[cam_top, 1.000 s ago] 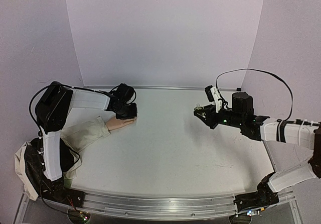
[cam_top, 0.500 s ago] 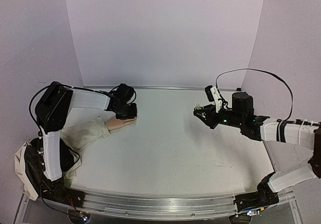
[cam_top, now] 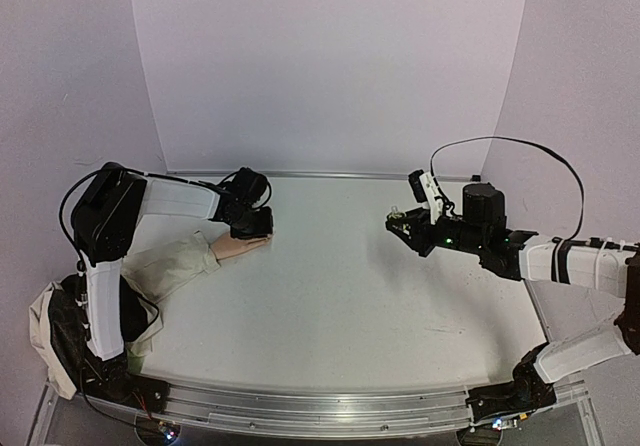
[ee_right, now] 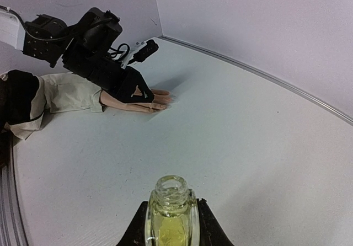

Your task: Paint the nails

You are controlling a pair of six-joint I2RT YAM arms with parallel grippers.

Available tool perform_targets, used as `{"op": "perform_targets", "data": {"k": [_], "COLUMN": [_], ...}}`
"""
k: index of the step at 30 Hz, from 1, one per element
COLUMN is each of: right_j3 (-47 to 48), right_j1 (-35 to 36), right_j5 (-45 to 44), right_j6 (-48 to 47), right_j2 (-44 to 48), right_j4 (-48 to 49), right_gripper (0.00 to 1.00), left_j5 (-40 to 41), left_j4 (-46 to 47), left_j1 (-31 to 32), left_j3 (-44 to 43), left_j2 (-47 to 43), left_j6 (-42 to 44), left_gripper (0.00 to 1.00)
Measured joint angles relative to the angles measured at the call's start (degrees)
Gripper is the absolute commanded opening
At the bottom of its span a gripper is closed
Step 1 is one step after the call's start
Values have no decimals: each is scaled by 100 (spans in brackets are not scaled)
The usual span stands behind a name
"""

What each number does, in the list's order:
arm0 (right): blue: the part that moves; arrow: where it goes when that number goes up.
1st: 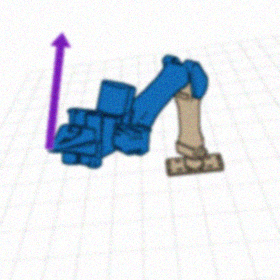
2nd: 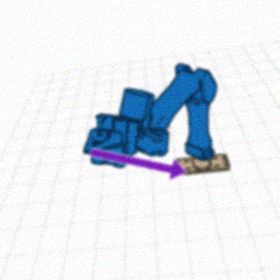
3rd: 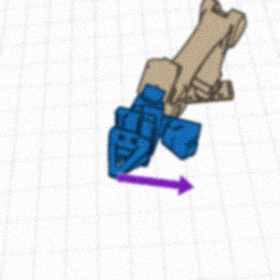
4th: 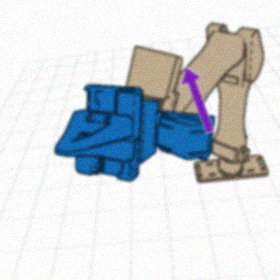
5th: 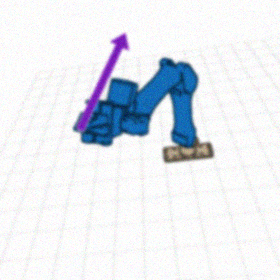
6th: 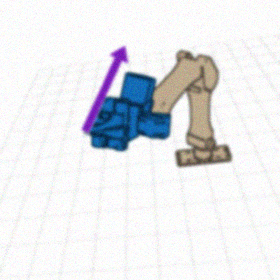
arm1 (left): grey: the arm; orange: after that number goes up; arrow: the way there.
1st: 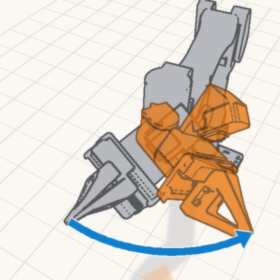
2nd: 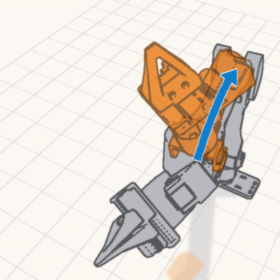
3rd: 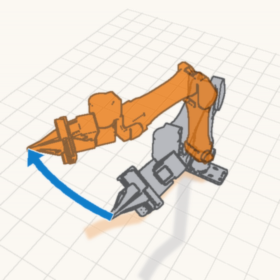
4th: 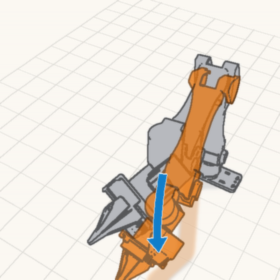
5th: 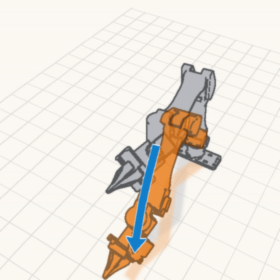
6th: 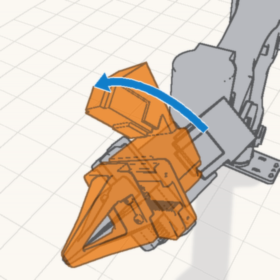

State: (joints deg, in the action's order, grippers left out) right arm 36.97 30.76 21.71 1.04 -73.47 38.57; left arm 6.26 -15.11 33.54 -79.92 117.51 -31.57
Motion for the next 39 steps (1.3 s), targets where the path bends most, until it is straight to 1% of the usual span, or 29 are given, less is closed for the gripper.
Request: {"op": "perform_targets", "data": {"k": [39], "right_j3": [-2], "right_j1": [0], "right_j5": [44], "right_j6": [4], "right_j2": [-20], "right_j4": [9], "right_gripper": [0], "left_j5": [-24], "left_j4": [-52], "left_j1": [0], "left_j3": [-260], "left_j2": [258], "left_j6": [26], "left_gripper": [0]}}
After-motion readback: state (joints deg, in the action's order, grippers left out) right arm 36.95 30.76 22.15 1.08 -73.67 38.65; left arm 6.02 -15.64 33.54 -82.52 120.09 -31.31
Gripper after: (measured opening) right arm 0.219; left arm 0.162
